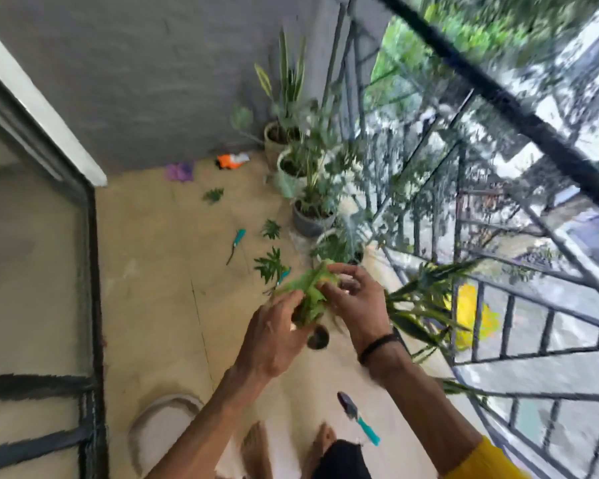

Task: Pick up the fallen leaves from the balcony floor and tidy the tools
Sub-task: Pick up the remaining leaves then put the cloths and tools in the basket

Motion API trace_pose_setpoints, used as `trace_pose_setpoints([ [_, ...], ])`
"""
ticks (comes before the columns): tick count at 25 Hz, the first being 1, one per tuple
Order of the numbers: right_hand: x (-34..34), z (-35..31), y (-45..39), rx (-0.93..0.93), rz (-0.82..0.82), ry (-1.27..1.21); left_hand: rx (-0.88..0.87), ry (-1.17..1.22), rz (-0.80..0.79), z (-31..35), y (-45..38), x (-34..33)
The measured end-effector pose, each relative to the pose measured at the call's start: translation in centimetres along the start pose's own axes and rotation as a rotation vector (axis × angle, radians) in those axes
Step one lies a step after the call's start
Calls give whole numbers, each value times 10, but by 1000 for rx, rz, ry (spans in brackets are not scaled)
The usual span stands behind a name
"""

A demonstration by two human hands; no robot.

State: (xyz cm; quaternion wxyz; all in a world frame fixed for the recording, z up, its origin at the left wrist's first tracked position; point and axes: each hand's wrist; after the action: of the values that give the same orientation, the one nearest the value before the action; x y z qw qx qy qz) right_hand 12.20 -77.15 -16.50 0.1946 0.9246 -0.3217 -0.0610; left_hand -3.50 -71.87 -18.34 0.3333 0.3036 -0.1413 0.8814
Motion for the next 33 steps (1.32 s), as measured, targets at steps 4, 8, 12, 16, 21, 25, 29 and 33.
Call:
trace_pose_setpoints([
  [4,2,-88,35,125,-148,-9,-4,243,-40,68,0,67],
  [8,11,-169,59,312,-380,178,-37,253,64,120,-25,115],
  [12,13,-229,75,473,-252,242,-35,316,21,160,-51,154],
  [16,19,-264,68,491,-289,206,-23,278,148,177,-57,177],
  [21,35,-315,53,465,-411,129,108,458,337,183,-55,229],
  [25,42,-344,44,563,-346,200,279,448,357,195,-38,275],
  [29,40,-370,45,587,-381,-41,177,1093,316,199,-29,321],
  [33,17,-322,26,228,-552,-289,174,1392,144,149,-32,264],
])
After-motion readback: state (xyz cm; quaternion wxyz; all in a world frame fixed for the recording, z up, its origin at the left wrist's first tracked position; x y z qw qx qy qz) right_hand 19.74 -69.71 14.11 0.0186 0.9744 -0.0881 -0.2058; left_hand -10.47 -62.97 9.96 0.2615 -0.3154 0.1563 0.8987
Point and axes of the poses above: each hand's wrist, its own y-axis away from the middle knuckle, its own x-axis out of the back of the hand, z = x × y, and after that the axes turned 3 degrees about -x, right-handed
